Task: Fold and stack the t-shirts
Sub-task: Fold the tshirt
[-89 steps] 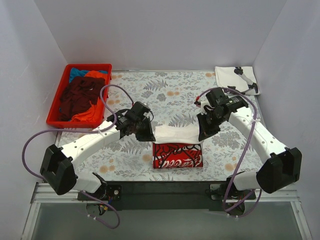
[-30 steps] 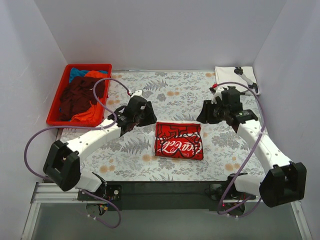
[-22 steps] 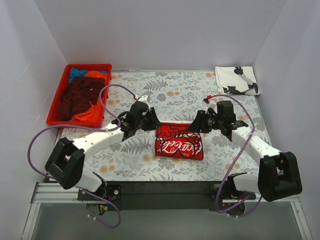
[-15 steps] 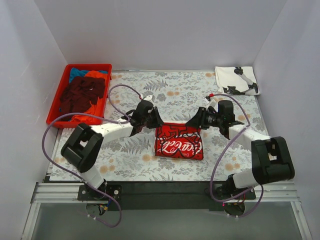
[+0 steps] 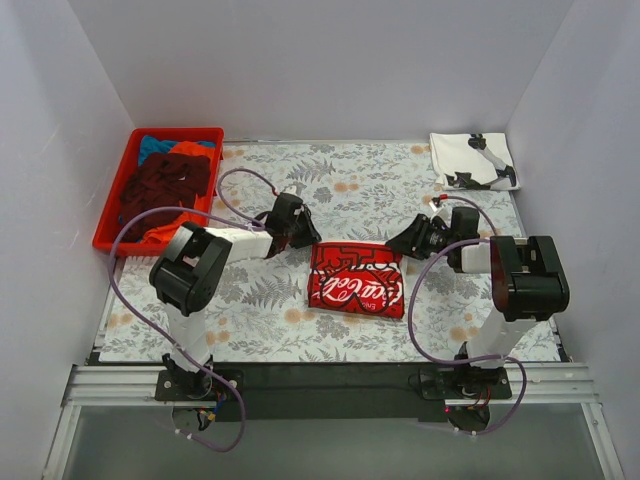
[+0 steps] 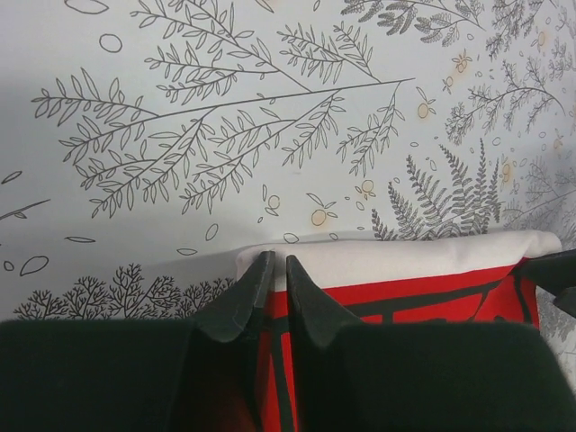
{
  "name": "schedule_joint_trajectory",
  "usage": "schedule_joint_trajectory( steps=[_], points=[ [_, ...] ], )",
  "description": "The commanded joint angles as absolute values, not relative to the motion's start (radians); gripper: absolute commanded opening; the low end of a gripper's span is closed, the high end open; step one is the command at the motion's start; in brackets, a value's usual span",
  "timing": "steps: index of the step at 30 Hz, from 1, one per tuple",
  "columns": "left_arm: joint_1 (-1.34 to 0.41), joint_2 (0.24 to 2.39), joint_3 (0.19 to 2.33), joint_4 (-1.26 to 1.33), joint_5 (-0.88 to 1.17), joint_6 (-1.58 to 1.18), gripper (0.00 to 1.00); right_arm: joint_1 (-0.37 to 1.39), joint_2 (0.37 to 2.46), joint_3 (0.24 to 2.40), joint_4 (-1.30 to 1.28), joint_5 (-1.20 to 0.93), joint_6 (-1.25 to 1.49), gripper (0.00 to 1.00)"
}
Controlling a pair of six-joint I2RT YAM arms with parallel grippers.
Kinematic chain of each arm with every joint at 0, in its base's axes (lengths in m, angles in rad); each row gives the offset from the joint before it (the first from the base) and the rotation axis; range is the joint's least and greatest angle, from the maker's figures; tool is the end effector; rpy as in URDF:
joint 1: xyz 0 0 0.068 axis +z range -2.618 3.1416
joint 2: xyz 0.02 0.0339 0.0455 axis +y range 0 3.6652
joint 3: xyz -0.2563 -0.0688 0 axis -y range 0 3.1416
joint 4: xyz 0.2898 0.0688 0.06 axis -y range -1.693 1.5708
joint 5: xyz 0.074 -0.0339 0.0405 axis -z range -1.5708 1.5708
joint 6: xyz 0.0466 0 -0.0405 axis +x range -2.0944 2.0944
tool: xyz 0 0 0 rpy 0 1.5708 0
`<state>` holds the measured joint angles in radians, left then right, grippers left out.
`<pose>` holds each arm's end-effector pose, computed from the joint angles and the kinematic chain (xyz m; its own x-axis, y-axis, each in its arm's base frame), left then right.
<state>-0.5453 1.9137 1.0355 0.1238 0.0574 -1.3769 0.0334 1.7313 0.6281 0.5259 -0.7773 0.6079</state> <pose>0.3622 -0.2228 0.0876 -0.6560 -0.7478 -0.1019 -0.4679 0.5088 -0.7226 0.3337 0.0439 0.0763 -0.7968 0.3807 -0.4692 -0.1901 0.5791 0.7928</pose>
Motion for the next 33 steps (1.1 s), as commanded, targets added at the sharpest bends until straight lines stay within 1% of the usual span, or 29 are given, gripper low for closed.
schedule_joint_trajectory(
  steps=[1,3,4,7,8,12,15,17,18,23,26,29,31,32,33],
  points=[
    [-0.546,1.832,1.072,0.077,0.034,-1.344,0.18,0.029,1.643,0.658,0.603,-0.848,0.653,0.47],
    [-0.546,1.79,1.077,0.06,0.052,-1.332,0.27,0.032,1.611,0.646,0.603,-0.888,0.693,0.47],
    [-0.549,1.748,1.074,0.043,0.063,-1.331,0.35,0.04,1.576,0.64,0.604,-0.902,0.704,0.47],
    [-0.577,1.636,1.048,0.015,0.078,-1.335,0.42,0.067,1.487,0.592,0.604,-0.927,0.739,0.47],
    [-0.589,1.612,1.037,0.012,0.075,-1.335,0.42,0.078,1.462,0.578,0.604,-0.927,0.747,0.48],
    [-0.644,1.511,0.945,0.008,0.086,-1.379,0.41,0.123,1.387,0.506,0.606,-0.905,0.767,0.48],
    [-0.676,1.48,0.844,0.035,0.081,-1.405,0.34,0.123,1.385,0.437,0.611,-0.862,0.75,0.47],
    [-0.68,1.486,0.77,0.08,0.097,-1.436,0.31,0.118,1.411,0.387,0.623,-0.838,0.721,0.47],
    [-0.68,1.499,0.749,0.095,0.095,-1.445,0.27,0.112,1.428,0.37,0.65,-0.821,0.71,0.47],
    [-0.678,1.571,0.634,0.178,0.074,-1.538,0.19,0.022,1.591,0.302,0.741,-0.83,0.666,0.47],
    [-0.675,1.597,0.608,0.198,0.058,-1.552,0.17,-0.05,1.643,0.259,0.79,-0.857,0.65,0.46],
    [-0.675,1.577,0.627,0.16,0.04,-1.537,0.18,-0.072,1.629,0.247,0.808,-0.919,0.667,0.47],
    [-0.675,1.549,0.647,0.135,0.04,-1.525,0.2,-0.072,1.568,0.252,0.811,-0.963,0.704,0.47],
    [-0.675,1.519,0.655,0.127,0.044,-1.522,0.23,-0.072,1.54,0.252,0.81,-0.975,0.715,0.47],
    [-0.676,1.503,0.673,0.105,0.054,-1.516,0.25,-0.072,1.511,0.252,0.808,-1.003,0.732,0.47]
  ],
)
